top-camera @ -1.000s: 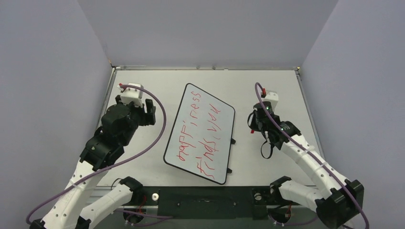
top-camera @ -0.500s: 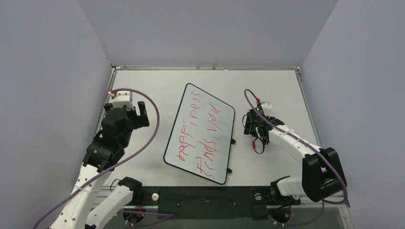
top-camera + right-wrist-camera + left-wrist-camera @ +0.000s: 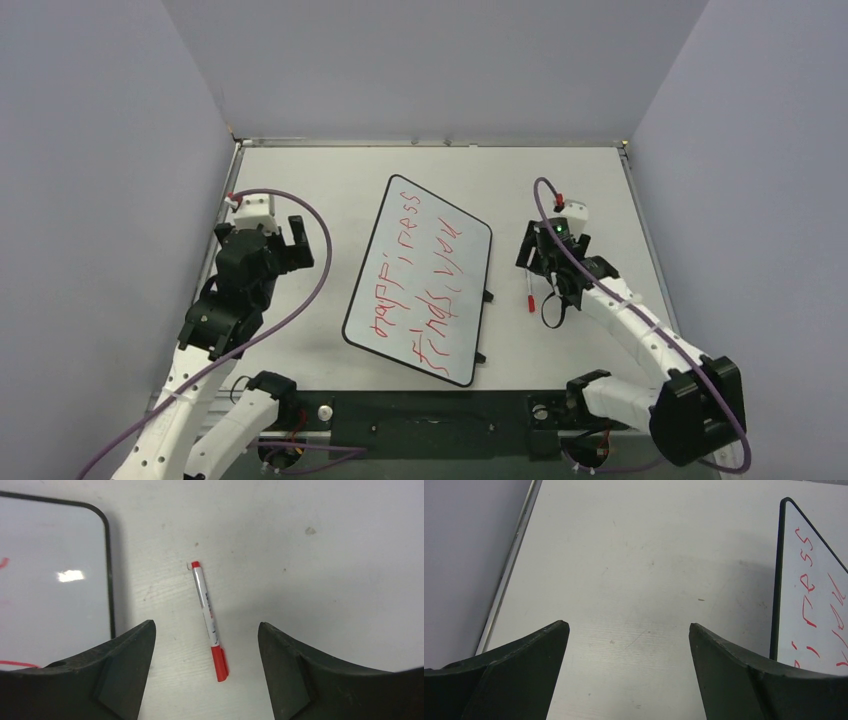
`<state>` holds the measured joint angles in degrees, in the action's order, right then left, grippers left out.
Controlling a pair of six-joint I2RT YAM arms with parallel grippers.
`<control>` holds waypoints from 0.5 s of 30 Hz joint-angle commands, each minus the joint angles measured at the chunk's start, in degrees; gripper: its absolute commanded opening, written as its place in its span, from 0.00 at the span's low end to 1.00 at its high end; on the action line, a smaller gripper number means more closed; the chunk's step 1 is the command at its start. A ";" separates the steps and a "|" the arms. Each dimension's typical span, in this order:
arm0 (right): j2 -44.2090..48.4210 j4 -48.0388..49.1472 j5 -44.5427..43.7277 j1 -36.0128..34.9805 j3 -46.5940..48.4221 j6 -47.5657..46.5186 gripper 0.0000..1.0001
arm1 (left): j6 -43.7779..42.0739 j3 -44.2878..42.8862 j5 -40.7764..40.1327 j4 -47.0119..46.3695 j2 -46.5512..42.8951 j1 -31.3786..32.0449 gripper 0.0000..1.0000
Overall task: Write a sentence on the whiteboard
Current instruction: Reset both arms
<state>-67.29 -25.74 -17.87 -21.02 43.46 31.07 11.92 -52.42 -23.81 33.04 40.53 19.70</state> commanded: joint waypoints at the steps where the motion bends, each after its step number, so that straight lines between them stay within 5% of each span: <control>1: 9.42 0.51 -0.09 0.19 4.62 0.48 0.71 | 1.23 -0.12 0.10 -3.64 -0.42 -0.61 0.89; 4: 13.55 0.37 1.96 0.25 7.06 0.01 0.74 | 1.26 0.01 0.75 -3.72 -0.24 -0.70 0.89; 6: 16.30 0.57 3.22 0.29 8.02 -0.09 0.86 | 1.15 0.16 1.61 -3.94 -0.38 -0.78 0.87; 15: 23.44 1.36 4.22 0.27 8.39 -0.47 0.89 | 0.83 0.54 1.86 -4.03 -0.75 -0.89 0.85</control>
<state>-45.47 -25.36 -14.68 -21.02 51.24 31.05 12.71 -51.99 -22.41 32.38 40.47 19.29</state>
